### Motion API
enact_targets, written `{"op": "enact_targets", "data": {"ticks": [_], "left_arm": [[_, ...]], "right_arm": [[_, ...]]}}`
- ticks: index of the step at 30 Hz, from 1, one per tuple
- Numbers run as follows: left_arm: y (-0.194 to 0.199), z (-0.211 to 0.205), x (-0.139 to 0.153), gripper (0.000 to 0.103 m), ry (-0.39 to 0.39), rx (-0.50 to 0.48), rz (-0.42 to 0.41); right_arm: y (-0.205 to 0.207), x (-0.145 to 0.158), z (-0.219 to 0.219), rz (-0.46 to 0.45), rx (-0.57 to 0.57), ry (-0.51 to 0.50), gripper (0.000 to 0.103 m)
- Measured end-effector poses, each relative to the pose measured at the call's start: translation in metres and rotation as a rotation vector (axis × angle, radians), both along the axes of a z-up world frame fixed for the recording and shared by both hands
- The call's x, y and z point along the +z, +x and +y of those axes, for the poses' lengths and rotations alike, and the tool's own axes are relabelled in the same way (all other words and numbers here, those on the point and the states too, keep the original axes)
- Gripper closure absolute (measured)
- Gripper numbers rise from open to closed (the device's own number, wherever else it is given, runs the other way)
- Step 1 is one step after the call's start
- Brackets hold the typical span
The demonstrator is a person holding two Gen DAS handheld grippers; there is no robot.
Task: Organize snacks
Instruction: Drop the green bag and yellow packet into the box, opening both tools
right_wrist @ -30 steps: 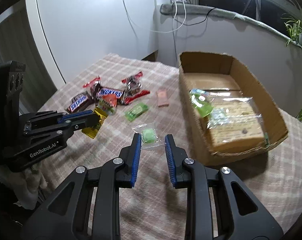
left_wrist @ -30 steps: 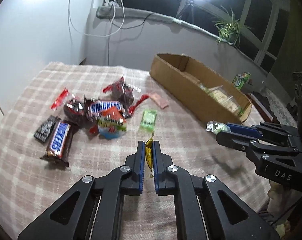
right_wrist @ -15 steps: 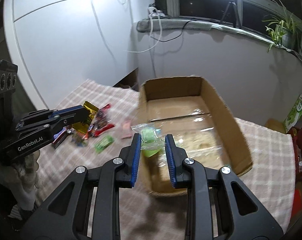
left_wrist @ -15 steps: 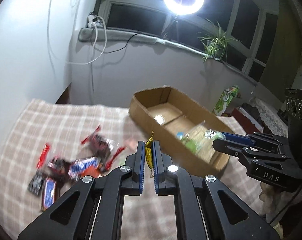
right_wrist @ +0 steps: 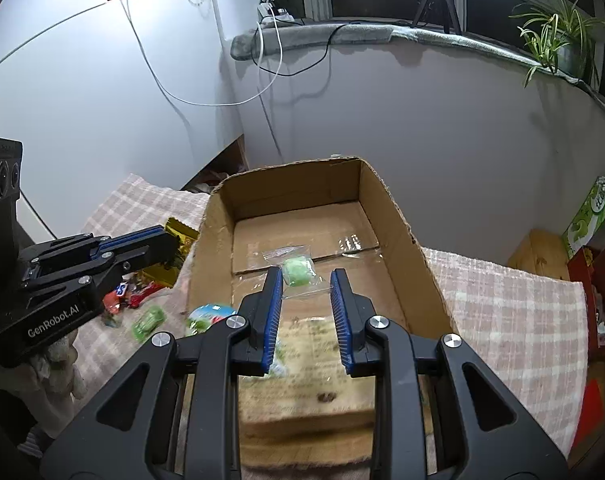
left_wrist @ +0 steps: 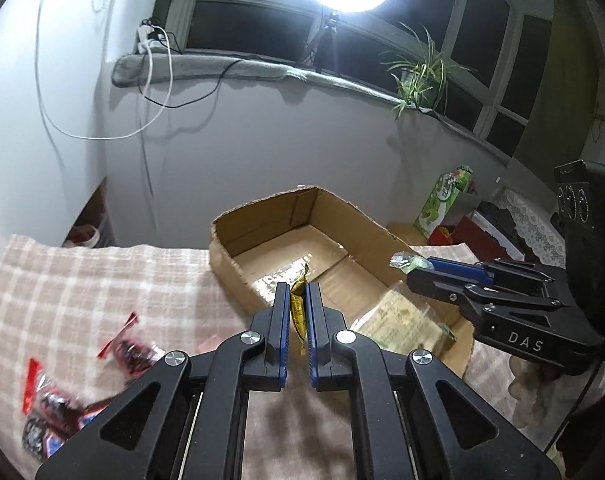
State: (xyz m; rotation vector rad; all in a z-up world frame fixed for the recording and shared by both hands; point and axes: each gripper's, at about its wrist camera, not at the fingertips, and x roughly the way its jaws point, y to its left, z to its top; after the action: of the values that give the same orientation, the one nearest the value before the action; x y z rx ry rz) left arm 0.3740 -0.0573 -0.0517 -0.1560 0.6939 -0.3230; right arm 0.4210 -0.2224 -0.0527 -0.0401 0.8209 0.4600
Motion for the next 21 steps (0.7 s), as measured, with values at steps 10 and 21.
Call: {"op": "enact_targets", "data": {"ticks": [10, 21], "left_arm": [[0.026, -0.015, -0.013, 0.097, -0.007, -0.023, 0.037], [0.034, -0.022, -0.018, 0.092, -0.006, -0.032, 0.065]], "right_arm": [[0.02, -0.011, 0.001, 0.017, 0.001, -0.01, 0.077], [0.024, -0.013, -0.004, 0.024, -0.029, -0.02, 0.053]]}}
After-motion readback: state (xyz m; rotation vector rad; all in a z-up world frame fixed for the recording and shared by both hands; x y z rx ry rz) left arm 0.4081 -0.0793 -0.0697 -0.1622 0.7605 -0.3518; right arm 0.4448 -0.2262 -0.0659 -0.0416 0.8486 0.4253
